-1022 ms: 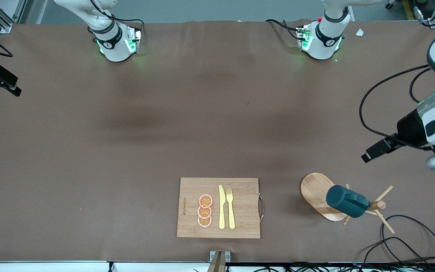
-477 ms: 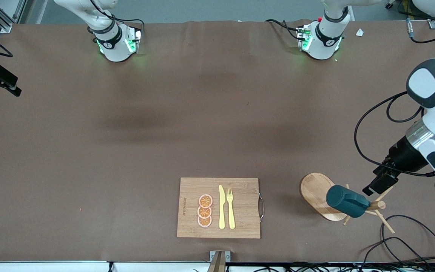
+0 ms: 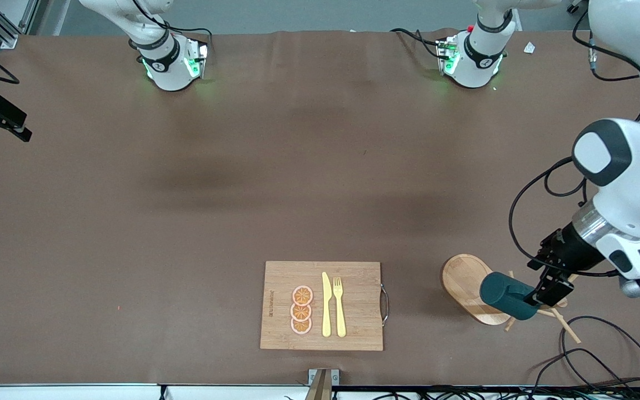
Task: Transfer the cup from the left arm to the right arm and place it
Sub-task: 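Reach the left gripper toward the teal mug on the wooden stand, then grasp the teal mug on the wooden stand with the left gripper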
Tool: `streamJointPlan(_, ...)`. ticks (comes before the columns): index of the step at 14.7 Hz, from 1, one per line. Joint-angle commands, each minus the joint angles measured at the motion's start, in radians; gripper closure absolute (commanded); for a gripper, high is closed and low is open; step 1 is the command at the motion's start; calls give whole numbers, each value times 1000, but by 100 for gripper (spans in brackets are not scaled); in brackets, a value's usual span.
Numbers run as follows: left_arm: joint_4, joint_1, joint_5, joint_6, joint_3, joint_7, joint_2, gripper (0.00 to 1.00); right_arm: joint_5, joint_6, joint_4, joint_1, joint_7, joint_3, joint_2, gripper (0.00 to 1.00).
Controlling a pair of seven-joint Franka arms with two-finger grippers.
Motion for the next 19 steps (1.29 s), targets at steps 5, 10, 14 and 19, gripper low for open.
streamJointPlan(5, 17, 10, -13, 16, -2, -22, 69, 0, 9, 3, -16, -1, 11, 3, -22, 0)
streamJointPlan(10, 32, 10, -62, 14, -3, -22, 104, 0, 9, 5, -16, -1, 11, 3, -22, 0)
streamJointPlan(14, 60, 8, -111, 5, -2, -22, 135, 0, 9, 5, -15, -1, 11, 3, -22, 0)
streamJointPlan(19, 72, 17, -139, 5, -2, -21, 161, 0, 9, 5, -17, -1, 9, 3, -22, 0)
